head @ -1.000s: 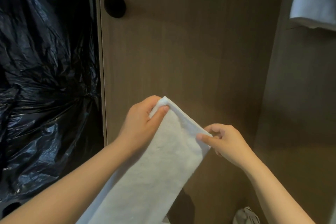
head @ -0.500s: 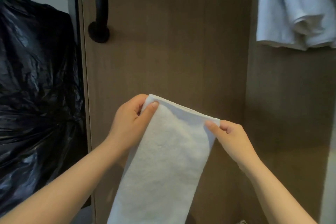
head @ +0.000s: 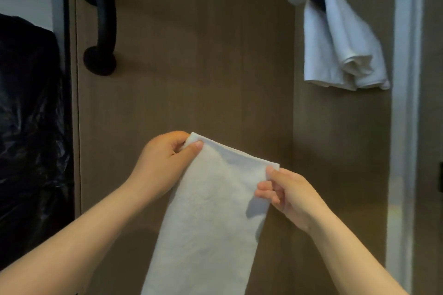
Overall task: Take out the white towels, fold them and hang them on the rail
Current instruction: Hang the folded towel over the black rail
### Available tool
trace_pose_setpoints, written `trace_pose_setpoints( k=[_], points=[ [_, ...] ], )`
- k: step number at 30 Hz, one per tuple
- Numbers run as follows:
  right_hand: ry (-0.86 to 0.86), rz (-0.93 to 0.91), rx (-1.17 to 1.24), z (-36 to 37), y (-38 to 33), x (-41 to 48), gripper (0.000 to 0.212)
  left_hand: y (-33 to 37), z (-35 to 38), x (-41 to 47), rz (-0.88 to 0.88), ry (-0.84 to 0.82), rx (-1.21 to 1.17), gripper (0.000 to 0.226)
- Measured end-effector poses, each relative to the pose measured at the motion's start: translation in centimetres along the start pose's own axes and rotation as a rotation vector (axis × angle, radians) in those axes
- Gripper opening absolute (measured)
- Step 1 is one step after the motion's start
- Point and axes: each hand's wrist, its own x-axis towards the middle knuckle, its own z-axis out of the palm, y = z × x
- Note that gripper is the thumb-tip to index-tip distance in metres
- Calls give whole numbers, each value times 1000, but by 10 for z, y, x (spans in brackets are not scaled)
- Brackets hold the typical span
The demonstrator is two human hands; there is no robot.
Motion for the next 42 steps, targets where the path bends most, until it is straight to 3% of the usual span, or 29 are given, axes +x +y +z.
trace_pose_setpoints(
  k=[4,10,19,31,42],
  points=[
    [135,-157,-33,1,-5,-2,34,-9,10,12,-56,-30,-120,36],
    [328,-349,-101,-17,-18,-11,26,1,45,33,-54,-80,-398,23],
    [407,-568,-147,-86,-32,-25,20,56,95,40,-1,-82,-370,30],
    [214,-698,-224,-195,-68,5,13,145,156,48,-58,57,-372,28],
    [28,-910,-136,-140,-106,55,14,157,95,64,29,254,-276,26]
  ],
)
